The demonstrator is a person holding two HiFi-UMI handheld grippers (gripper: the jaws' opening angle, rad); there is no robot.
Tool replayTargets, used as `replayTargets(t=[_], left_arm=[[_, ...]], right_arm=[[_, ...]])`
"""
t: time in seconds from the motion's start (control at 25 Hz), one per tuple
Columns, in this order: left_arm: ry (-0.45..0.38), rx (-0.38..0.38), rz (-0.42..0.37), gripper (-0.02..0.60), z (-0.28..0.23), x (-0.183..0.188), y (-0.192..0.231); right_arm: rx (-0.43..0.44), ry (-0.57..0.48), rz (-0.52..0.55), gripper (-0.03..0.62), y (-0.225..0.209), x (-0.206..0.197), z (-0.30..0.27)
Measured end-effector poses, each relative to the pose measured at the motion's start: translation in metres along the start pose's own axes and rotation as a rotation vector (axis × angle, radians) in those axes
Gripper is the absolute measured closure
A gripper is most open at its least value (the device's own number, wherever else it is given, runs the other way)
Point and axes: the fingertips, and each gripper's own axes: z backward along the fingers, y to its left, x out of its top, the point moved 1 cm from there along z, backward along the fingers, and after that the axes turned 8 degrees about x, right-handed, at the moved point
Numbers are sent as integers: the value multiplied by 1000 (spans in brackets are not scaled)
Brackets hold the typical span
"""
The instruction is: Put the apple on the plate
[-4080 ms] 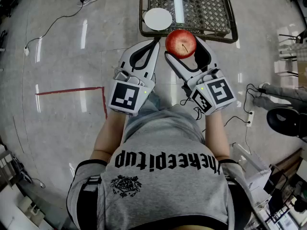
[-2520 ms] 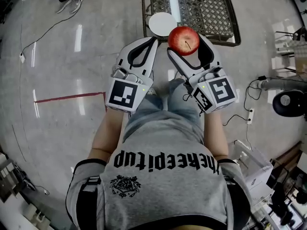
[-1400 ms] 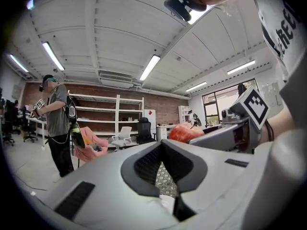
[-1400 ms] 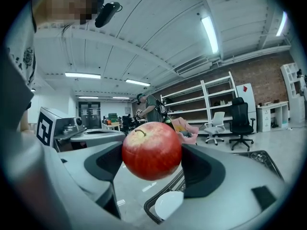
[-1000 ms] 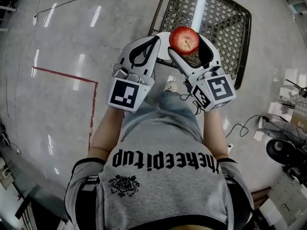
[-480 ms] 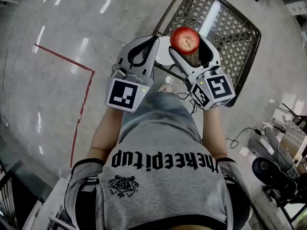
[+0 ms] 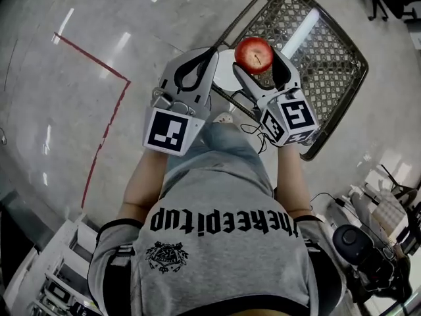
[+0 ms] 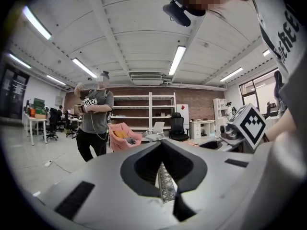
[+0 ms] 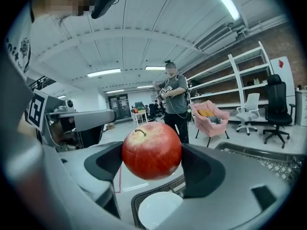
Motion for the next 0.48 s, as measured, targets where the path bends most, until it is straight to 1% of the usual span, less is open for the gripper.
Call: replayTargets(t=[0.16, 0.24, 0.4, 0.48], left_arm=[[-8, 30, 0, 552, 22, 2, 2], [-6, 40, 3, 553, 20, -2, 0], [35, 72, 10, 554, 4, -15, -1], [43, 84, 15, 552, 0, -20, 0]], right_arm=[[10, 22, 2, 191, 14, -11, 0], [13, 37, -4, 191, 7, -20, -3], [41, 85, -39, 191, -16, -47, -17], [49, 108, -47, 191, -23, -60, -23]])
